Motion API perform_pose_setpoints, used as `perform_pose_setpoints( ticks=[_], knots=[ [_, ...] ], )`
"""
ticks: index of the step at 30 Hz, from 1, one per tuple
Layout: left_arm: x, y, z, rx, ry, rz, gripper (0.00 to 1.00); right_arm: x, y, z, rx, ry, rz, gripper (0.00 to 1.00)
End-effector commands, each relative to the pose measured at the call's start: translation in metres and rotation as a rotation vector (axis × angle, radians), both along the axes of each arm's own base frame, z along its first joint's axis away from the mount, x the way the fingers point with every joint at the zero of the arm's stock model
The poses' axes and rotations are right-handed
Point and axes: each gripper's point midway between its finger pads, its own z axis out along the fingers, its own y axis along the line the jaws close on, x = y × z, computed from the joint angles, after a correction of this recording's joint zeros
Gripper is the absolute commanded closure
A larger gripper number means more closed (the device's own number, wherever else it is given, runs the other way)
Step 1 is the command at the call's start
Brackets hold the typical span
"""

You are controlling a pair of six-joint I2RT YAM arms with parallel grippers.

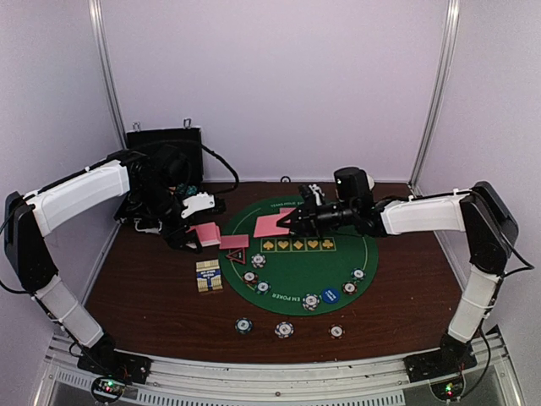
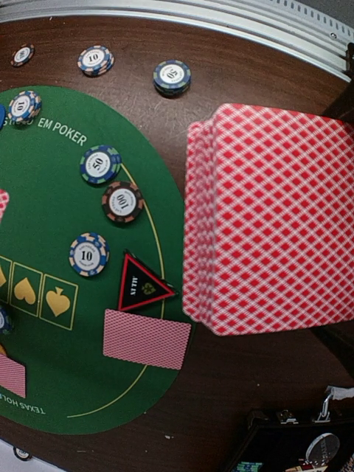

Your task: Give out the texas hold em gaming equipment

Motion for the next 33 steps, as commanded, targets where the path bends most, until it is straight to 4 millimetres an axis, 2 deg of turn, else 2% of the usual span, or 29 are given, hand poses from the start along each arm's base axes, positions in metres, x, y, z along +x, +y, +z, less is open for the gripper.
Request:
perform_pose_setpoints(
  ticks=[1, 5, 10, 17, 23, 28, 33],
  knots=[
    [0.002, 0.0, 0.017, -0.027, -0.041, -0.002, 1.0, -0.007, -0.046, -0.029, -0.119, 0.008, -0.013, 1.0],
    [0.002, 0.0, 0.017, -0.025, -0.038, -0.003, 1.0, -0.018, -0.082, -0.067, -0.264, 0.038, -0.013, 1.0],
    [0.002, -0.001, 0.018, -0.032, -0.039, -0.002, 1.0, -0.024, -0.109, -0.096, -0.381, 0.048, -0.013, 1.0],
    [0.001, -0.001, 0.019, -0.033, -0.033, -0.004, 1.0, -0.025, -0.122, -0.123, -0.497, 0.06, 0.01, 1.0],
    [0.001, -0.001, 0.018, -0.031, -0.03, -0.004, 1.0, -0.025, -0.128, -0.137, -0.55, 0.067, 0.017, 1.0],
    [0.0, -0.001, 0.019, -0.034, -0.032, -0.006, 1.0, -0.025, -0.139, -0.146, -0.629, 0.064, 0.012, 0.85],
    [0.0, -0.001, 0.019, -0.034, -0.031, -0.006, 1.0, -0.016, -0.152, -0.134, -0.719, -0.003, -0.018, 0.62]
  ],
)
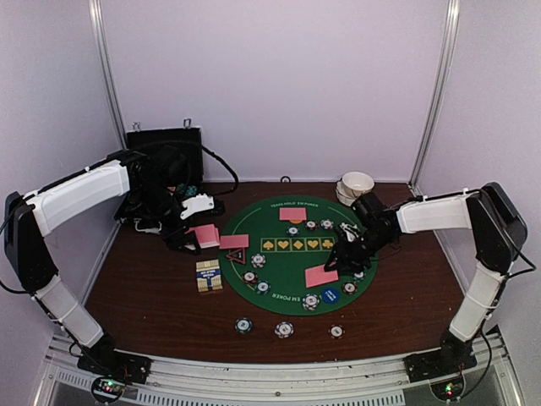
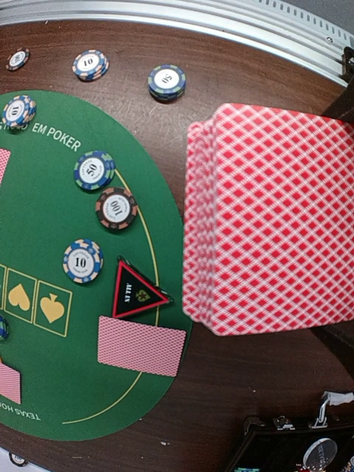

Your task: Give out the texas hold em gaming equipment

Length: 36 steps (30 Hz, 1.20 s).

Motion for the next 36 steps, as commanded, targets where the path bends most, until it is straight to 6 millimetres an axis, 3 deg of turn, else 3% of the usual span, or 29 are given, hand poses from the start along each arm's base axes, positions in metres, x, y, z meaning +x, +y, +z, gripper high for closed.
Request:
perform_pose_setpoints(
  ticks=[1, 3, 6, 9, 12, 18, 24, 27, 29, 31, 34, 36],
  knots=[
    [0.004, -0.003, 0.02, -0.044, -0.048, -0.005, 1.0, 0.016, -0.017, 0.016, -0.109, -0.096, -0.011, 0.58],
    [0.004, -0.003, 0.02, -0.044, -0.049, -0.005, 1.0, 0.021, -0.021, 0.026, -0.139, -0.13, -0.013, 0.51],
    [0.004, -0.004, 0.021, -0.047, -0.051, -0.006, 1.0, 0.029, -0.024, 0.041, -0.166, -0.175, -0.016, 0.19],
    [0.004, -0.004, 0.021, -0.047, -0.05, -0.006, 1.0, 0.034, -0.017, 0.059, -0.137, -0.214, -0.022, 0.01],
    [0.005, -0.004, 0.021, -0.046, -0.051, -0.006, 1.0, 0.037, 0.002, 0.078, -0.065, -0.243, -0.028, 0.01],
    [0.005, -0.004, 0.022, -0.048, -0.054, -0.006, 1.0, 0.026, 0.065, 0.103, 0.074, -0.252, 0.029, 0.01],
    [0.005, -0.004, 0.023, -0.049, -0.055, -0.006, 1.0, 0.008, 0.122, 0.103, 0.124, -0.273, -0.029, 0.01],
    [0.005, -0.004, 0.023, -0.048, -0.058, -0.005, 1.0, -0.007, 0.147, 0.089, 0.11, -0.261, -0.044, 0.01],
    [0.005, -0.002, 0.024, -0.045, -0.062, -0.003, 1.0, -0.019, 0.156, 0.082, 0.027, -0.274, -0.012, 0.01],
    [0.004, -0.002, 0.025, -0.043, -0.067, -0.006, 1.0, -0.026, 0.163, 0.093, -0.024, -0.312, 0.02, 0.01],
    [0.003, -0.001, 0.025, -0.043, -0.068, -0.007, 1.0, -0.03, 0.163, 0.119, 0.049, -0.374, -0.02, 0.0],
    [0.003, -0.001, 0.025, -0.044, -0.071, -0.009, 1.0, -0.029, 0.164, 0.12, 0.187, -0.35, -0.063, 0.01]
  ],
)
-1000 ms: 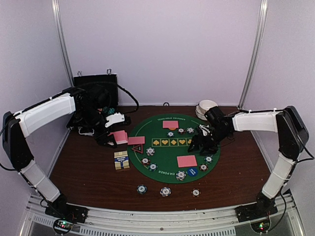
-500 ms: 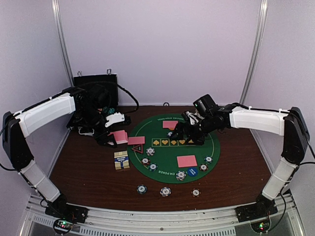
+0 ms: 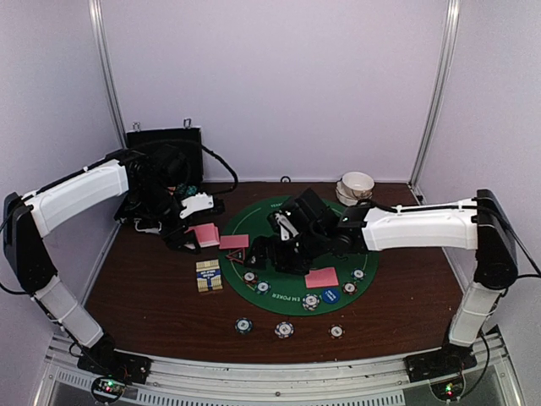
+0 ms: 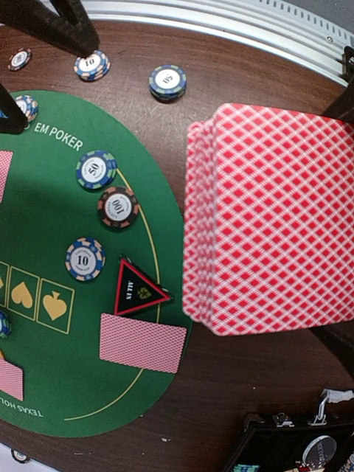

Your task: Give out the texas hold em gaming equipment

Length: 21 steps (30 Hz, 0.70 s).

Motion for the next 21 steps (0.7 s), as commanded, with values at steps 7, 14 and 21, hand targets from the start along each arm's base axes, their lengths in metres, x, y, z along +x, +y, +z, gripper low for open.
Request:
perform_pose_setpoints(
  ticks=[7, 14, 21],
  knots=[
    [0.003, -0.003, 0.025, -0.051, -0.064, -0.013, 1.0, 0.02, 0.025, 0.041, 0.298, 0.033, 0.023, 0.0],
    [0.001, -0.003, 0.022, -0.052, -0.054, -0.015, 1.0, 0.023, 0.045, 0.076, 0.44, -0.047, 0.142, 0.02],
    [0.001, -0.006, 0.027, -0.067, -0.055, -0.017, 1.0, 0.029, 0.069, 0.083, 0.561, 0.03, 0.193, 0.12]
  ],
)
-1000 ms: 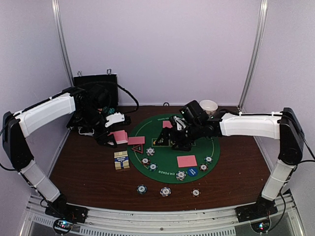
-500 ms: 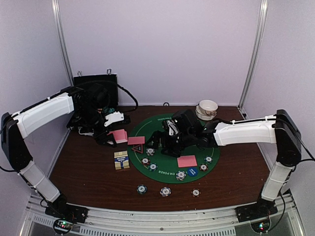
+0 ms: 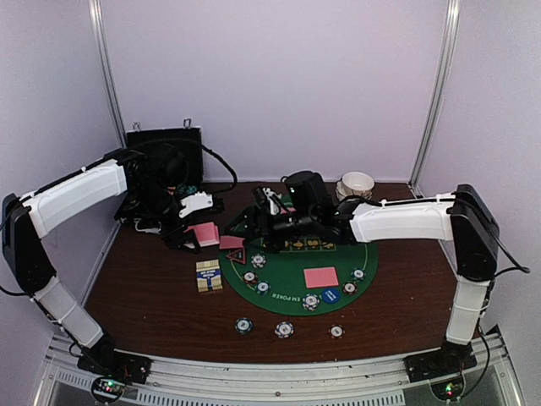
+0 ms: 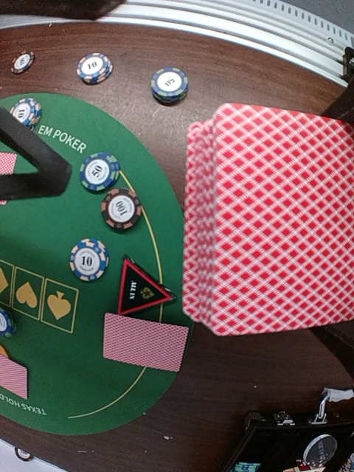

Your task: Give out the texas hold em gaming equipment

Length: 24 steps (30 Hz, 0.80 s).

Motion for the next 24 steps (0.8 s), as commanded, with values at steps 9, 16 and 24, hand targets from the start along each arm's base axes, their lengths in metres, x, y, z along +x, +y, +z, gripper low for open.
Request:
perform_pose_setpoints(
  ticks=[9, 16, 24],
  knots=[
    [0.001, -0.005, 0.022, -0.057, -0.041, -0.019, 1.0, 0.012, 0.038, 0.014, 0.175, 0.057, 0.086, 0.15],
    [0.0, -0.006, 0.022, -0.062, -0.04, -0.023, 1.0, 0.02, 0.052, 0.006, 0.197, 0.104, 0.091, 0.16],
    [-0.001, -0.005, 0.021, -0.058, -0.037, -0.026, 1.0, 0.03, 0.068, 0.006, 0.226, 0.133, 0.105, 0.18]
  ],
)
